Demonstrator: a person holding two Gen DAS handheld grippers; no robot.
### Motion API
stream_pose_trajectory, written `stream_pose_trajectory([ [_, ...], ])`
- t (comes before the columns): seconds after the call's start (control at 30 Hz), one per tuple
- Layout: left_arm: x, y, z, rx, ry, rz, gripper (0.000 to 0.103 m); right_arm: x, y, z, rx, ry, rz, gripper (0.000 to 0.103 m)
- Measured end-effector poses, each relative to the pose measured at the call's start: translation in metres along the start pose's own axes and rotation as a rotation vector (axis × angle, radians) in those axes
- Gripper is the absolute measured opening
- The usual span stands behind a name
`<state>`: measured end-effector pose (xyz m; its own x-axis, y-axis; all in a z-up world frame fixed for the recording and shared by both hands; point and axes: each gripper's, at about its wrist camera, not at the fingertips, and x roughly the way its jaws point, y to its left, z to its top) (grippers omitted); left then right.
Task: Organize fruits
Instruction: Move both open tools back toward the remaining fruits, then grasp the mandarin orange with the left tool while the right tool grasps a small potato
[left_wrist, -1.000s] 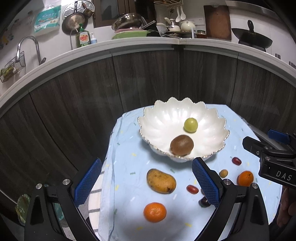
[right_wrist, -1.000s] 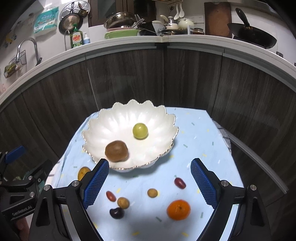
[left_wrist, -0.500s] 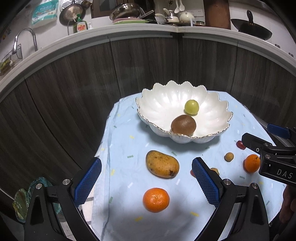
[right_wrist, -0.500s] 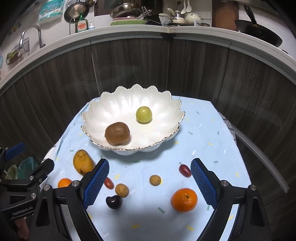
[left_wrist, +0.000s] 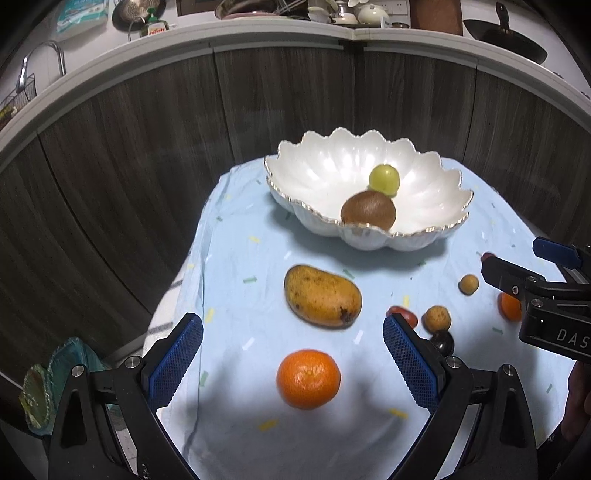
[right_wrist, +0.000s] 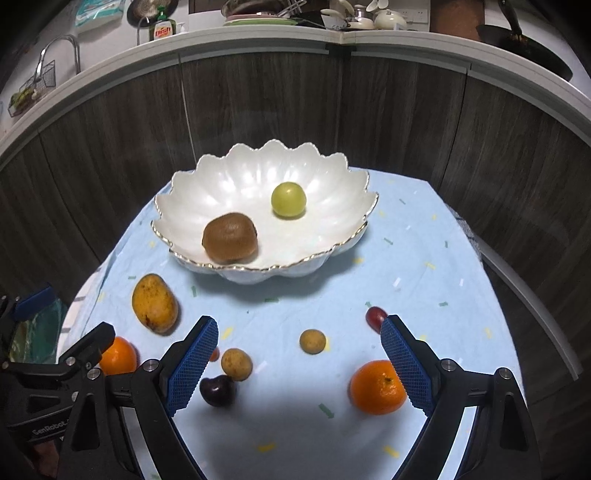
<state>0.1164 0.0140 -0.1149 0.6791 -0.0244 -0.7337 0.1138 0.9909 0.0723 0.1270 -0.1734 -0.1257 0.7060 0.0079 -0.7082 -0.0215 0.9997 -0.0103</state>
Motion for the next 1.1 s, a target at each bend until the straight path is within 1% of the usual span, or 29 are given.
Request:
stream_pose_trajectory([
  [0.23,0.009,0.001,-0.016,-0.003,0.033,0.002,0.099,0.01,0.007,-0.012,-0.031,0.022,0.02,0.091],
  [0.47,0.015,-0.002,-0.024,0.013,0.037,0.008,0.099,0.017,0.012,-0.017,-0.05,0.035,0.04,0.091],
  [0.67,0.024,-0.001,-0.029,0.007,0.053,0.0,0.097,0.025,0.019,-0.018,-0.061,0.048,0.082,0.09],
  [0.73,0.026,0.0,-0.03,0.004,0.057,-0.005,0.096,0.027,0.022,-0.019,-0.067,0.053,0.094,0.087],
  [0.77,0.028,0.0,-0.03,0.003,0.06,-0.009,0.094,0.028,0.023,-0.018,-0.071,0.059,0.1,0.085],
  [0.83,0.031,-0.001,-0.031,0.006,0.069,-0.017,0.09,0.033,0.026,-0.018,-0.073,0.076,0.114,0.077],
  [1.07,0.039,-0.001,-0.034,-0.001,0.088,-0.033,0.084,0.045,0.031,-0.019,-0.071,0.122,0.134,0.07],
  [1.1,0.041,0.0,-0.035,-0.005,0.093,-0.037,0.083,0.046,0.032,-0.019,-0.072,0.128,0.136,0.067],
])
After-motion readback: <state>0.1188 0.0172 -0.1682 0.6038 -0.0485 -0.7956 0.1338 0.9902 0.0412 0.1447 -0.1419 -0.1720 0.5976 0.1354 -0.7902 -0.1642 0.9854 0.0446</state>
